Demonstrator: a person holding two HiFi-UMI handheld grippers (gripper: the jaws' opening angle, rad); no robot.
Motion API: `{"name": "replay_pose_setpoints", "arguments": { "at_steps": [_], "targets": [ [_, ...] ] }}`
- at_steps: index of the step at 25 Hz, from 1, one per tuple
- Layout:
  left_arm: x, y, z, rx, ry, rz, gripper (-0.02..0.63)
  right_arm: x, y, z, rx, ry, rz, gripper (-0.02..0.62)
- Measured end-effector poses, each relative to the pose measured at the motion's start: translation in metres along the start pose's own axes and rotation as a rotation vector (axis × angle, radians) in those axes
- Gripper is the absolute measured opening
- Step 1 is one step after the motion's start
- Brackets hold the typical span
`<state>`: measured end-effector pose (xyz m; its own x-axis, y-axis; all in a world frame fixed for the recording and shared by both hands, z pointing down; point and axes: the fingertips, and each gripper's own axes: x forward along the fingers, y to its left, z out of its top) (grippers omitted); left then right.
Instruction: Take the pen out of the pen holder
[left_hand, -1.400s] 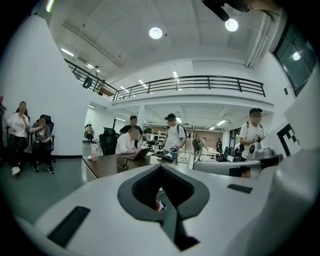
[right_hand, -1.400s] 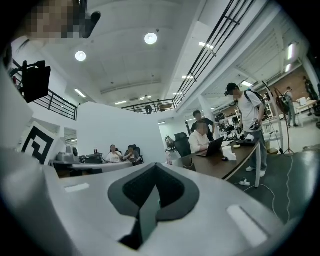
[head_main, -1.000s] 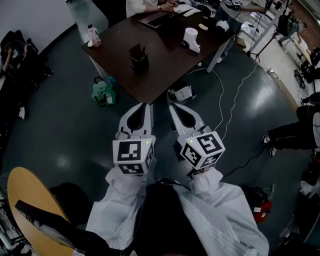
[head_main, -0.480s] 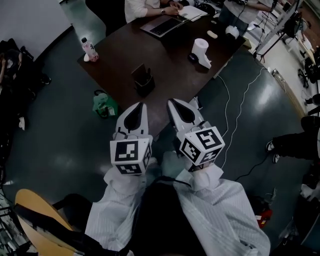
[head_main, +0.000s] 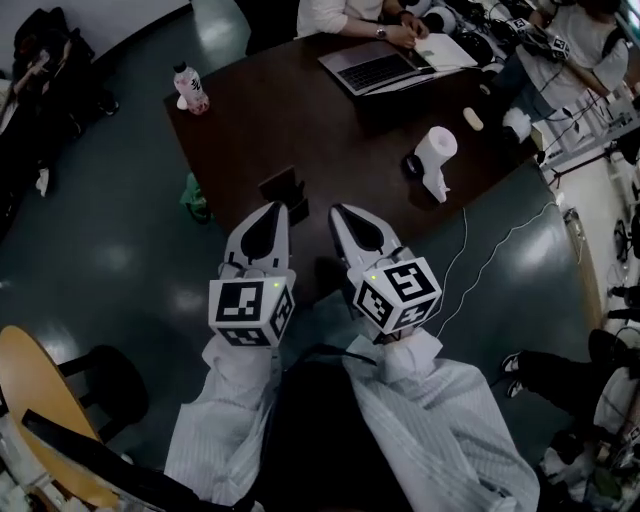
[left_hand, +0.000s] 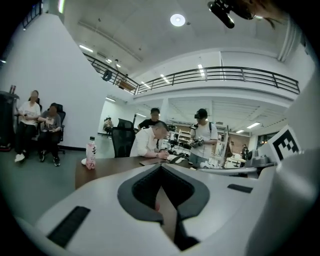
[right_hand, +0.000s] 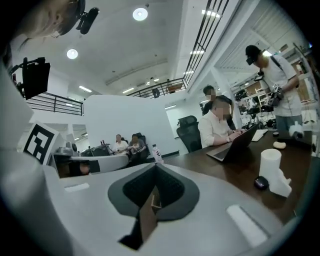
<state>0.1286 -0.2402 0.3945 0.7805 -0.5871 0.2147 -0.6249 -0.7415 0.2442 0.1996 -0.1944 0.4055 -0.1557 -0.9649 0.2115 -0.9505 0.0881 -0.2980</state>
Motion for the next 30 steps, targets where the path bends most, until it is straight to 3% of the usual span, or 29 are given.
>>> {"name": "replay_pose_setpoints", "arguments": {
  "at_steps": [4,11,16,21,25,30],
  "targets": [
    [0.025,0.004,-0.005,-0.056,-0.014,0.145,0.005,0.023,-0.032,-0.001,-0.033,0.102,0.143,0.002],
    [0.029,0.019,-0.016,-0.091,0.0,0.328,0.005,0.051,-0.057,-0.018,-0.066,0.217,0.282,0.002],
    [0.024,0.026,-0.024,-0.117,0.013,0.376,0.005,0.066,-0.061,-0.029,-0.058,0.256,0.292,0.003],
    [0.026,0.031,-0.032,-0.128,0.027,0.394,0.005,0.086,-0.054,-0.051,-0.031,0.312,0.356,0.005],
    [0.029,0.035,-0.035,-0.134,0.034,0.391,0.005,0.104,-0.049,-0.067,-0.03,0.345,0.378,0.045],
    [0.035,0.04,-0.036,-0.136,0.045,0.384,0.005,0.126,-0.044,-0.088,-0.054,0.405,0.397,0.155]
  ]
}}
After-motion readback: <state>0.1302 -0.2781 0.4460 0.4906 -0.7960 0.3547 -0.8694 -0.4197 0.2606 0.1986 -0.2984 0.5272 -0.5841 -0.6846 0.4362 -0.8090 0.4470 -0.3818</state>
